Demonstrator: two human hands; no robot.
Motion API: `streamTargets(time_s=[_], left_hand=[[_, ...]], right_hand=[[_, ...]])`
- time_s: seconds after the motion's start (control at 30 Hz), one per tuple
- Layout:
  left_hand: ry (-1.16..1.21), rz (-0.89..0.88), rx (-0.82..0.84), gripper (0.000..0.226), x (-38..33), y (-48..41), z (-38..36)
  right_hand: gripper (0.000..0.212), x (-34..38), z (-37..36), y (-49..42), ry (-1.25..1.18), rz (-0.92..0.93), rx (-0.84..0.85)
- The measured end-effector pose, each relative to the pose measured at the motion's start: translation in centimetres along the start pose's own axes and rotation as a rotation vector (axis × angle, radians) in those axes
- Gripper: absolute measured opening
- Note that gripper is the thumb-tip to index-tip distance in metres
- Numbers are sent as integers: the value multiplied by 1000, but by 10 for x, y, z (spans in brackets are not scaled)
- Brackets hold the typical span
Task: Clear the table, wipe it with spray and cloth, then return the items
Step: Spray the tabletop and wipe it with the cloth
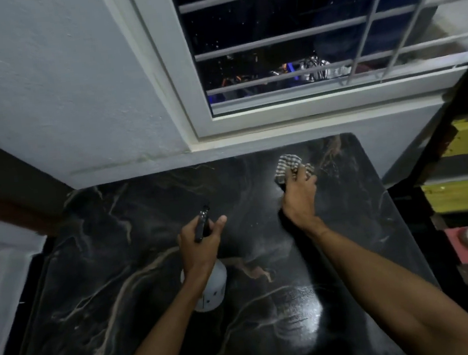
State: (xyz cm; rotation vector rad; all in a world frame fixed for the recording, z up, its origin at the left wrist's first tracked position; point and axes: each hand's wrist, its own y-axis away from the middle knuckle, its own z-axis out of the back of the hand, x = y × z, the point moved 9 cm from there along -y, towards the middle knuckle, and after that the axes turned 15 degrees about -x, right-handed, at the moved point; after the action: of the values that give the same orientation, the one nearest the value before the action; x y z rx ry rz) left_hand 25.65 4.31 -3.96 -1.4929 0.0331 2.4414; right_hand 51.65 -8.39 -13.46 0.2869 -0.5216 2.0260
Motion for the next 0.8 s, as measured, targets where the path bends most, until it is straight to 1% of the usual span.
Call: streamTargets(time_s=[0.07,0.1,0.13,0.2,0.23,0.27,0.33,0.37,0.4,0.43,0.47,0.53,0.57,0.6,0.63,0.67,0.7,0.73,0.8], left_hand=[[-25,11,-24,40,10,0,14],[-28,12,-49,39,15,-2,24],[-25,12,-68,38,19,-3,34],[-26,5,-114,36,25,-7,56],[-34,7,-138,36,30,-7,69],[-43,4,-152,35,35,-7,83],[-47,-16,-168,34,43,-4,107],[-45,-8,-170,33,47,-1,113],[-22,13,-167,32,50,1,117],[22,39,-162,30,52,4,122],[49,51,-143,29,54,6,126],[58,38,-106,33,61,12,130],[62,29,-102,36,64,18,133],[65,30,-110,38,65,23,139],[74,46,-113,39,69,28,143],[86,67,-102,40,73,31,146],[91,84,-82,40,78,34,148],[89,90,-57,41,82,39,152],[83,110,-26,41,90,45,161]], right_hand=[[67,57,-20,9,-59,281,71],[65,81,-27,7,-83,355,108],[62,95,-32,-1,-93,341,117],[57,112,-42,-9,-117,232,119],[56,132,-51,10,-145,294,150],[57,158,-58,46,-172,454,194],[59,200,-59,148,-216,880,374],[63,199,-53,184,-228,1009,447],[66,188,-42,194,-247,1050,467],[67,176,-31,183,-244,999,409],[66,152,-22,157,-215,841,312],[66,78,-3,97,-55,343,107],[66,42,10,83,13,125,54],[69,29,19,87,48,19,33],[72,40,22,104,36,29,43],[72,66,22,130,2,118,67],[69,99,17,165,-69,258,115],[65,131,13,209,-142,423,203],[70,172,5,280,-174,736,379]])
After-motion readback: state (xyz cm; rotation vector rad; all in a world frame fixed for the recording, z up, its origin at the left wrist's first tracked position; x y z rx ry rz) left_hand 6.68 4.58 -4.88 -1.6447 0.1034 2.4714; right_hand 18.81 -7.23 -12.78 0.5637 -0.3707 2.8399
